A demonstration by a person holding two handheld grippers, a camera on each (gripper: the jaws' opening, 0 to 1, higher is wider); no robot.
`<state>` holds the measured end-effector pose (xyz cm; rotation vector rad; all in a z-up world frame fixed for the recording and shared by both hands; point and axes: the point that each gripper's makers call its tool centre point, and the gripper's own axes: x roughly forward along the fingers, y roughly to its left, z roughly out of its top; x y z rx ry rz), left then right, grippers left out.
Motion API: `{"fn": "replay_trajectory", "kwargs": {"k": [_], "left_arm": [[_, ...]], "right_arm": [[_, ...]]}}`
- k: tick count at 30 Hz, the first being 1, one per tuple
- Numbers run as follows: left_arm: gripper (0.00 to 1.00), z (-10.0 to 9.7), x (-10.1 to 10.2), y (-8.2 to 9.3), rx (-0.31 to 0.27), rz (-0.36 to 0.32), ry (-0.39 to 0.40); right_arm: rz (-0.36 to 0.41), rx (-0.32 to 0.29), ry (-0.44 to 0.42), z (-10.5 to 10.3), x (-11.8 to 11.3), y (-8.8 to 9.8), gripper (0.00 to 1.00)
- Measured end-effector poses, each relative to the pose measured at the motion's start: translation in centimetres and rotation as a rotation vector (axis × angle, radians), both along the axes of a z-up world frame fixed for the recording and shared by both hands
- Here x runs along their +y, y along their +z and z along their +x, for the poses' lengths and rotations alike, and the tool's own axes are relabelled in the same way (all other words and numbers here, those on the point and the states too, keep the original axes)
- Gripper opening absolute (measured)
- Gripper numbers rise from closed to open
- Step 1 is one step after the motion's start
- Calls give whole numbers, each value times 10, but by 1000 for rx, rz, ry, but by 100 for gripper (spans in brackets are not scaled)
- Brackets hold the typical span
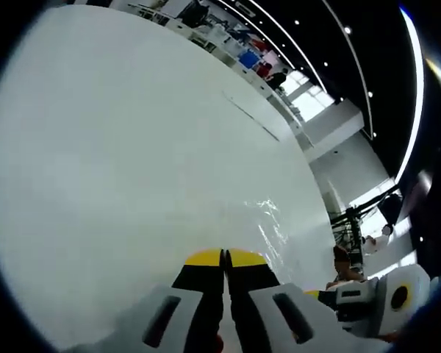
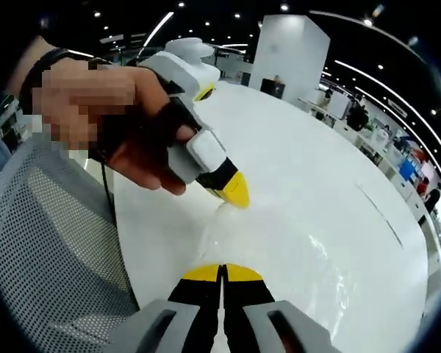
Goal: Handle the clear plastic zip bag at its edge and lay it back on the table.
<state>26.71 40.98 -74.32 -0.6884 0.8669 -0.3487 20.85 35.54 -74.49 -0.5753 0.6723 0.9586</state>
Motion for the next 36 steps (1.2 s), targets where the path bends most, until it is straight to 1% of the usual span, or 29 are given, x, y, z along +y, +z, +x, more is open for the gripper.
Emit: {"fn": "replay_trajectory", "kwargs": {"k": [6,12,17,19,23,32,36], "left_arm": [[0,-8,0,2,-2,-18,8],[0,-13,-1,3,-3,-25,16],[0,-17,-1,3,-2,-33,19],[0,-19,-2,3,0,-35,20],[0,-22,-4,2,2,-36,19],[0,-29,-10,0,8,-39,7],[0,-33,-14,-1,10,-34,-12]], "right_arm": [[-15,-6,-44,12,-12,2,0],[-21,-17,-68,19,-14,6,0],[-31,-19,-57,22,-17,7,0],[-31,-18,-57,27,-19,7,0],[-35,-22,-56,31,-20,7,0],[-42,-18,-58,36,-22,6,0],[-41,-18,-65,40,-24,7,0]]}}
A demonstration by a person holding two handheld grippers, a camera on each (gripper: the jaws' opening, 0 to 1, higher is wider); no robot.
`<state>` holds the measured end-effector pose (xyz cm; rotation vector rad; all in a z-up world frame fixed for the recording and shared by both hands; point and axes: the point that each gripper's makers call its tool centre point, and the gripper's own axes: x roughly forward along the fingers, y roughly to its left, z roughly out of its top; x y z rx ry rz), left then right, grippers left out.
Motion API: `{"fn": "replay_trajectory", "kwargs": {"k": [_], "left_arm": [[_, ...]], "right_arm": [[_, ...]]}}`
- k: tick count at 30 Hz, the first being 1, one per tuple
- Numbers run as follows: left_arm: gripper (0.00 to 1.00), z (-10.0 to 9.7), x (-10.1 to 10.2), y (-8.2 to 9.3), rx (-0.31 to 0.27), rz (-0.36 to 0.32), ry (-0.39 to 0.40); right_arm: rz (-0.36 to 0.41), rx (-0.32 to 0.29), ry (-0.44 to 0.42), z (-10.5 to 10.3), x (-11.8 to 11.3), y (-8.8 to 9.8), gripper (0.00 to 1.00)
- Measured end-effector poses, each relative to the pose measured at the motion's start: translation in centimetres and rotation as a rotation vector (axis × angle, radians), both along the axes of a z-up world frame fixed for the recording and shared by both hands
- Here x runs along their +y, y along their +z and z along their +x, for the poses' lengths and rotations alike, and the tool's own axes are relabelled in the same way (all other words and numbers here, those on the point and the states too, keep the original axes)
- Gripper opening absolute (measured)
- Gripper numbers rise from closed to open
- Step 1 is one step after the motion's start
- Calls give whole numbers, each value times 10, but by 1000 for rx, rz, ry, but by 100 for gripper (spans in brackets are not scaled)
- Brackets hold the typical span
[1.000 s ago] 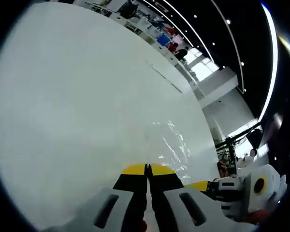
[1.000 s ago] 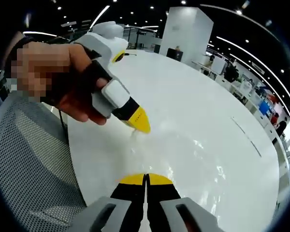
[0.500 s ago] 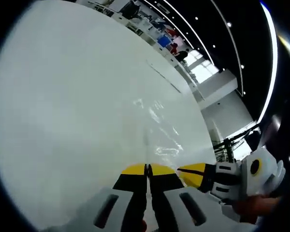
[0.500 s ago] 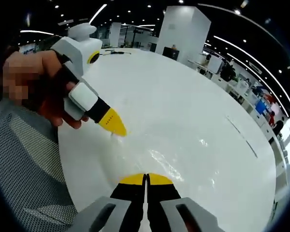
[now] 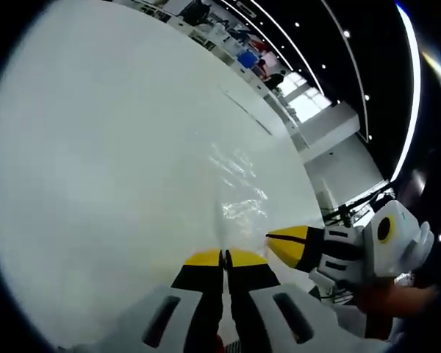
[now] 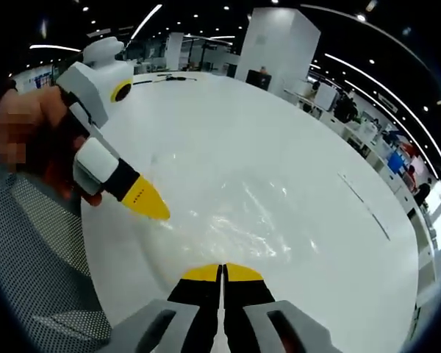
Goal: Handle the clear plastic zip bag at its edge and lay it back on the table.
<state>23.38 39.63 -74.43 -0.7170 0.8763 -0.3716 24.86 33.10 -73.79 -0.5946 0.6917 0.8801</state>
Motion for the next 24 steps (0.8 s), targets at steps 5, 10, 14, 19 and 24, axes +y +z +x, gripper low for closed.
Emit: {"fn": "replay_trajectory", "kwargs": {"k": [5,10,14,19,24], "left_arm": [[0,-3,-4,0,0,-1,-13],[0,-4,-5,1,-1,-4,-19],[0,-4,-6,0,0,-3,-19],[0,-3,-3,-1,4,5,-1],[0,-4,2,-4,12,9,26]], "right_arm": [[0,-2,0,6,0,-2,0],[2,-3,-6,10,-1,-1,0],[2,-3,-6,11,-1,-2,0],[7,-2,-12,10,0,-2,0],[8,-8,4,8,2,-1,0]]}}
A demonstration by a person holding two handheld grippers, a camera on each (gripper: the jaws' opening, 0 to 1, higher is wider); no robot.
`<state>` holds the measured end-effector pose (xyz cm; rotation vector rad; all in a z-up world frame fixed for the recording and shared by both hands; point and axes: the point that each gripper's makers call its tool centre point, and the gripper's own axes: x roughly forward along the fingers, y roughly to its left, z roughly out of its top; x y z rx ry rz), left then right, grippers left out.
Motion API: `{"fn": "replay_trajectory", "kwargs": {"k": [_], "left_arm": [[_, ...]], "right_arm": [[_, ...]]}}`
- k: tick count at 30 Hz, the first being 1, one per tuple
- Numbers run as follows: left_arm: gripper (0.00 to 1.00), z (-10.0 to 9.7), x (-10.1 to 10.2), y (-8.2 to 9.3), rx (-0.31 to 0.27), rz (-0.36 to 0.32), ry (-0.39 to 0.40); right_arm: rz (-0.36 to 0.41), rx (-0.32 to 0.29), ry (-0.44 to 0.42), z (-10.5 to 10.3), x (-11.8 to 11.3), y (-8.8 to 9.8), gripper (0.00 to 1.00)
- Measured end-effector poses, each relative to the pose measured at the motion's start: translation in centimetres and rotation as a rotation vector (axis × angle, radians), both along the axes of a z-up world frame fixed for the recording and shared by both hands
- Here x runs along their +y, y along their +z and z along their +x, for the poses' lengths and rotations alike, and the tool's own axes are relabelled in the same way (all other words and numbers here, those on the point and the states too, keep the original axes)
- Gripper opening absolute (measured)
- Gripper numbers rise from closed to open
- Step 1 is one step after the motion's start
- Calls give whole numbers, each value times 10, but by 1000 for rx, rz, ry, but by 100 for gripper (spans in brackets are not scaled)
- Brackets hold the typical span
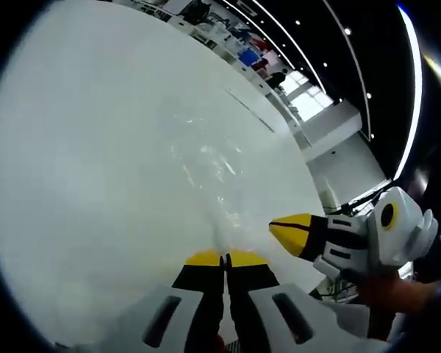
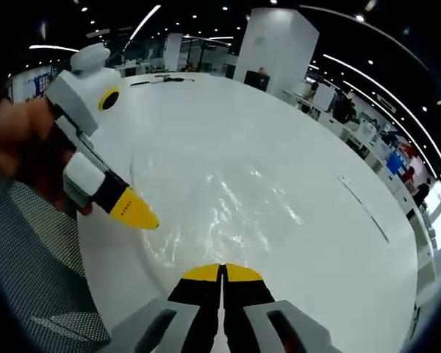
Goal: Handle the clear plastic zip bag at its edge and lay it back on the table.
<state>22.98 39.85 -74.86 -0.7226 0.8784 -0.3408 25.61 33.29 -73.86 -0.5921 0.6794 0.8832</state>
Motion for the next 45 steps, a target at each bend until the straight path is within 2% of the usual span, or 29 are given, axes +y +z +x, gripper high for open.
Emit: {"fn": "replay_trajectory", "kwargs": {"k": [3,6,11,20,24,26,30,34,36,38,41,45], "left_arm": [[0,0,1,0,0,3,1],[0,1,0,1,-2,0,4],[0,4,-2,1,-6,-4,2],[0,4,-3,8,-11,-28,14],[0,4,-6,13,-18,-40,17],[0,5,-7,17,-18,-63,27],[0,6,-5,19,-26,-73,36],[0,5,-6,20,-21,-88,47],[0,5,-8,20,-20,-95,45],[0,3,-11,21,-20,-94,38],[0,2,-13,22,-21,-94,29],[0,0,-14,22,-20,-87,22]], "right_arm": [[29,8,1,-4,4,4,0],[51,18,28,-9,11,4,4],[66,26,68,-27,23,2,10],[53,39,110,-43,35,-8,20],[10,19,147,-48,37,-10,24],[-49,-29,180,-50,35,-10,23],[-36,-20,165,-53,39,-10,23],[-43,-47,143,-48,39,-7,20],[-49,-53,144,-46,38,-7,16],[-65,-56,139,-44,34,-8,7],[-57,-48,116,-46,30,-8,6],[-61,-52,125,-48,29,-8,2]]}}
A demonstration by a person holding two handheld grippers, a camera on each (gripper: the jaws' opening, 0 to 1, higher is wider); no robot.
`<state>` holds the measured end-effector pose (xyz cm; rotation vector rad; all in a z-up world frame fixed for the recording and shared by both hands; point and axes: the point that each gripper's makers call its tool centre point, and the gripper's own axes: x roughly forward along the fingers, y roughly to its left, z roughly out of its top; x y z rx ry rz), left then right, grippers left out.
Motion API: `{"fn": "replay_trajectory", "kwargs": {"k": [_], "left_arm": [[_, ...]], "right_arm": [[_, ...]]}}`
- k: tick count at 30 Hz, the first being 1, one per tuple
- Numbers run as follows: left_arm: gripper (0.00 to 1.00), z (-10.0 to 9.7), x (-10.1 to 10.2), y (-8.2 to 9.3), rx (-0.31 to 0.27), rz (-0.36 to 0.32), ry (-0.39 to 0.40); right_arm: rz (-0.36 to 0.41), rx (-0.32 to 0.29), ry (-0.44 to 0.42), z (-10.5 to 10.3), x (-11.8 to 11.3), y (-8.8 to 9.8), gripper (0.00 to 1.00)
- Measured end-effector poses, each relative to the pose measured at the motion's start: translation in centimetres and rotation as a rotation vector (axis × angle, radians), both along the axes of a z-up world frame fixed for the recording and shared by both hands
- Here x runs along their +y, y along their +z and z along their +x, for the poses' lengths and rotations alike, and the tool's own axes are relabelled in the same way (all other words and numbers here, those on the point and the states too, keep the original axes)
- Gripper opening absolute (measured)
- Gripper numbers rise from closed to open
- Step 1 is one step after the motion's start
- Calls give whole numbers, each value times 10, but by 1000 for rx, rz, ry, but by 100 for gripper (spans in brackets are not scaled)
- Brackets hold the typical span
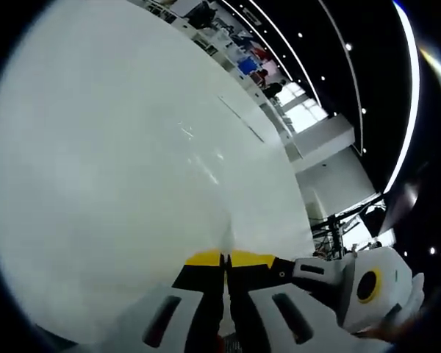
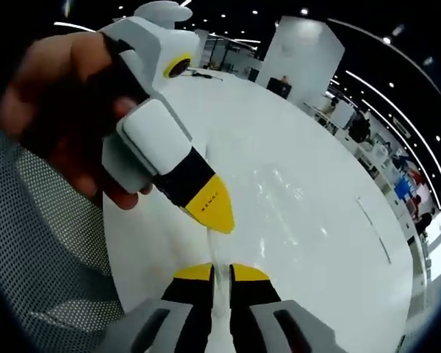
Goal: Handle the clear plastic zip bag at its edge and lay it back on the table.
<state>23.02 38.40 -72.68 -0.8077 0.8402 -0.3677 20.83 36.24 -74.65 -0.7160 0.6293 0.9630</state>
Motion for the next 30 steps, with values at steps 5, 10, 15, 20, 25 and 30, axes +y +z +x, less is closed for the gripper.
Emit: {"fn": "replay_trajectory", "kwargs": {"k": [5,10,15,20,25,30], "left_arm": [[0,-3,1,2,-1,-8,9],[0,-6,2,-2,14,-16,21],[0,-5,2,2,6,-13,21],[0,-5,1,4,-5,2,7],[2,-7,3,6,-15,7,-5],[3,-10,9,11,-47,51,-33]], "right_arm": [[4,5,6,0,0,0,1],[-3,1,26,-3,1,0,0],[-9,-20,33,-5,1,3,0],[3,-3,32,-5,1,2,0],[1,-19,41,-2,1,4,0],[-1,-11,51,-3,1,1,0]]}}
